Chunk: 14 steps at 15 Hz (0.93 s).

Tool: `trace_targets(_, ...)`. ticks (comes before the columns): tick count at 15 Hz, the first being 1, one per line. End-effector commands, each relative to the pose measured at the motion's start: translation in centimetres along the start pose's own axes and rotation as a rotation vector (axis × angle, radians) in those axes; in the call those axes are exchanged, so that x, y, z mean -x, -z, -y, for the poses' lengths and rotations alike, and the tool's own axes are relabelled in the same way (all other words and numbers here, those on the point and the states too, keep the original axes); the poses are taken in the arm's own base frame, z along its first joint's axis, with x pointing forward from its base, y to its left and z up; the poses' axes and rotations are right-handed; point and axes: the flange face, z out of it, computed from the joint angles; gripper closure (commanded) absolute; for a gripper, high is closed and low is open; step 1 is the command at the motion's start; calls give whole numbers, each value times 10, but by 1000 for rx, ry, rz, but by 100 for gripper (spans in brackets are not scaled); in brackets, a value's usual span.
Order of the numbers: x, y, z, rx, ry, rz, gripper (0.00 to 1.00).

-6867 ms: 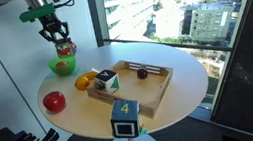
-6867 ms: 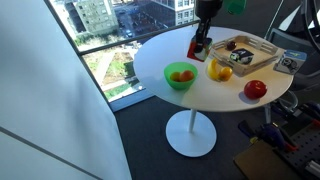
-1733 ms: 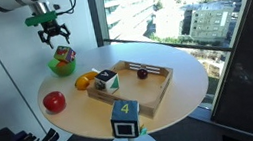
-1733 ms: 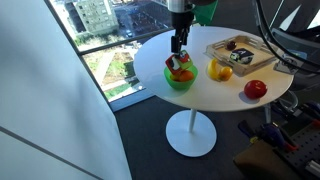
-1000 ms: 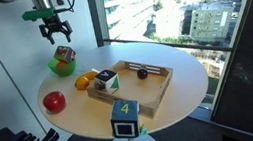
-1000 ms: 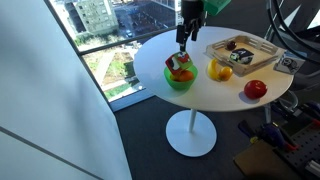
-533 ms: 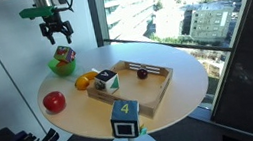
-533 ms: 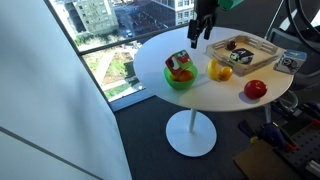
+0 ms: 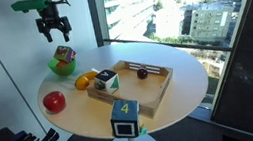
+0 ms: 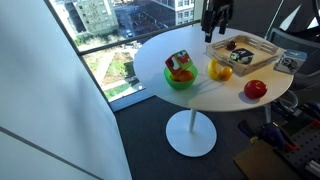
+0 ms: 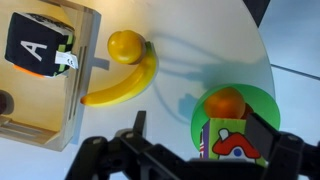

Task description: Put the orange and yellow dice in the green bowl

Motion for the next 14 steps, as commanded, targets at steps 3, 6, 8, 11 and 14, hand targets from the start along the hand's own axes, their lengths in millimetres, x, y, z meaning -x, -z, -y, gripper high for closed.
trace_targets(3, 29, 29, -11, 6, -35, 16, 0)
trace_targets(6, 37, 45, -14, 10, -39, 15, 0)
trace_targets(8, 42, 55, -14, 12, -40, 9, 0)
trace_targets(11, 52, 70, -14, 17, -40, 3, 0)
trace_targets(14, 62, 84, -14, 11, -36, -10, 0)
